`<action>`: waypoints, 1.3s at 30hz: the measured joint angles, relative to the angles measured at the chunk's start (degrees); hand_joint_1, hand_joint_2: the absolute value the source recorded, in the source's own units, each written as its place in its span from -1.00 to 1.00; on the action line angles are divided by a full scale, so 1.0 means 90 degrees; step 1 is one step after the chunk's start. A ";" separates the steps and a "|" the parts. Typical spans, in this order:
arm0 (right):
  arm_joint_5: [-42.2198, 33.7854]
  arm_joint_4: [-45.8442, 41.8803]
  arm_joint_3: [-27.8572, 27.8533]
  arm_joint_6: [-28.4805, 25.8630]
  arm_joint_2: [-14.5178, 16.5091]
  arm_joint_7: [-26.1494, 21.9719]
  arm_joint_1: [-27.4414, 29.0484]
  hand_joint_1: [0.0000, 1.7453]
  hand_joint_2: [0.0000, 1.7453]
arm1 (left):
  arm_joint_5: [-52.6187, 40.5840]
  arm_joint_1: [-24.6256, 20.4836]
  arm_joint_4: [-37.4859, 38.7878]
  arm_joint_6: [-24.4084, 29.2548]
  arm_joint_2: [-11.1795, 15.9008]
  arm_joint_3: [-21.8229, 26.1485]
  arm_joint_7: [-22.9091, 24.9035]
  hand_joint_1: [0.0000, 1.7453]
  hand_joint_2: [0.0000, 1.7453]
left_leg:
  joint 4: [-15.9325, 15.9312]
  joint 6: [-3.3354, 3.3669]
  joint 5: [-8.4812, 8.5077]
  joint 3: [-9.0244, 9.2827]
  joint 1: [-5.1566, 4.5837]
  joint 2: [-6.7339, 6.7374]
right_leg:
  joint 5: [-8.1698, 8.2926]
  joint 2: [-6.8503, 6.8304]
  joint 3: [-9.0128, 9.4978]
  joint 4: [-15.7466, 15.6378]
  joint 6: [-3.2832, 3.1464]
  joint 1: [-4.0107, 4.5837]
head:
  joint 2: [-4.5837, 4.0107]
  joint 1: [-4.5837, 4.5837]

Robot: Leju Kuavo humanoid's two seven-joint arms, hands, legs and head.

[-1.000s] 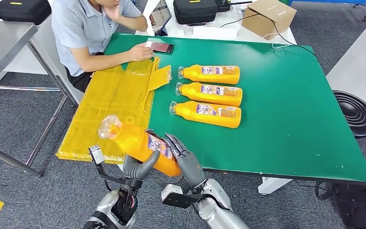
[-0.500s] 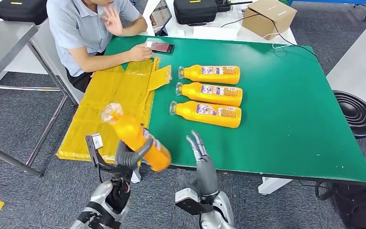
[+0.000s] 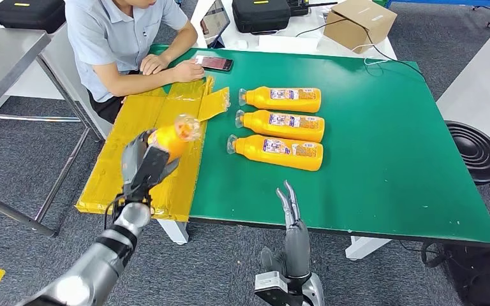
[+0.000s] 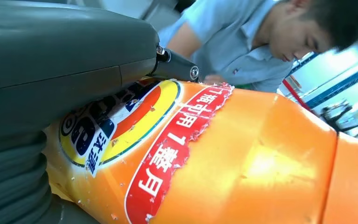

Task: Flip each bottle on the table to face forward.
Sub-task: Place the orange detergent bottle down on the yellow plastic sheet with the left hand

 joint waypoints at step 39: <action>-0.0555 -0.0002 0.0385 0.0422 -0.0123 0.0000 -0.0221 -1.00 -1.00 | -0.1964 -0.1438 0.2876 -0.2848 0.0224 -0.0799 0.1684 -1.00 1.00 | 0.0000 0.0000 0.0002 0.0003 0.0000 -0.0008 | 0.0000 -0.0006 0.0008 0.0002 0.0000 0.0000 | 0.0000 -0.0002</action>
